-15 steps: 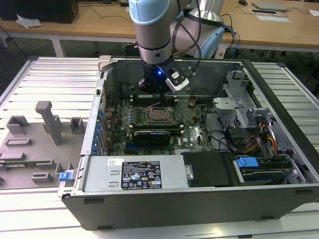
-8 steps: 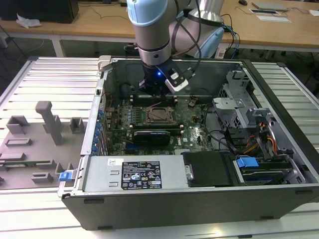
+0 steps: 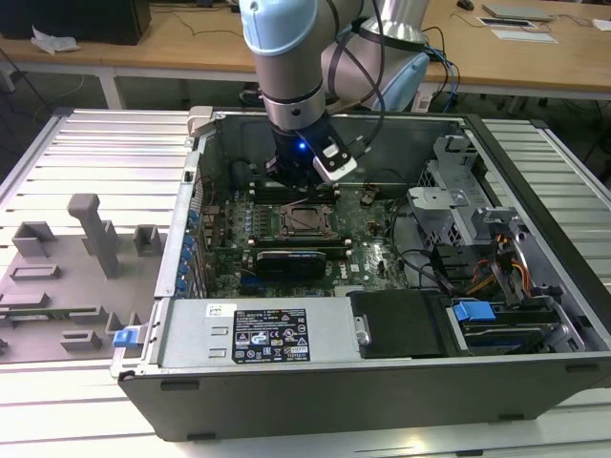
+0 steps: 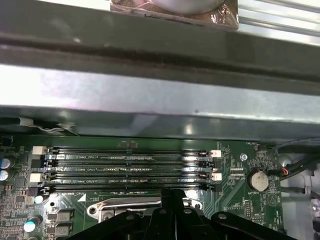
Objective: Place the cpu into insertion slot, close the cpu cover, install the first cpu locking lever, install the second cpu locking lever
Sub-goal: 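Install the first cpu locking lever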
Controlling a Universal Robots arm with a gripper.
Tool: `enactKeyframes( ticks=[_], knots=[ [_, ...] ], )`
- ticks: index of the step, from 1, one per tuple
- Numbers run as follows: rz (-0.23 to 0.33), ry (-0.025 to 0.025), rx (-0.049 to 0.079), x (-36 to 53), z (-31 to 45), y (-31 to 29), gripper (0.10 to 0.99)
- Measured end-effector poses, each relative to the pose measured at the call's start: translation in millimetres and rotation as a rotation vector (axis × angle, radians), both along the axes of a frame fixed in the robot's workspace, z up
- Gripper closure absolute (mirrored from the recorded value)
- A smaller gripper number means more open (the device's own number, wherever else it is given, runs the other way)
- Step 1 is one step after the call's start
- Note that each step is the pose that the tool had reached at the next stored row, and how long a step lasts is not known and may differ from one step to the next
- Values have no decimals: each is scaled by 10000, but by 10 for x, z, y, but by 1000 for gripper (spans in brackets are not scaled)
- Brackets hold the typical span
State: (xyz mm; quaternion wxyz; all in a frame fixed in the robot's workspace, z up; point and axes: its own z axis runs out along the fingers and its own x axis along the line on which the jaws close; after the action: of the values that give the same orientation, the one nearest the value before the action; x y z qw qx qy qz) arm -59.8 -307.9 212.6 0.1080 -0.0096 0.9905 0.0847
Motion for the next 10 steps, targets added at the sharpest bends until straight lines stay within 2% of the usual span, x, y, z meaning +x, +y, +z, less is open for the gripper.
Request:
enactKeyframes(
  ticks=[4, 10],
  knots=[
    [-159, 1, -18, 0, -8, 21, 980],
    [-285, 1, -24, 0, -9, 85, 980]
  ],
)
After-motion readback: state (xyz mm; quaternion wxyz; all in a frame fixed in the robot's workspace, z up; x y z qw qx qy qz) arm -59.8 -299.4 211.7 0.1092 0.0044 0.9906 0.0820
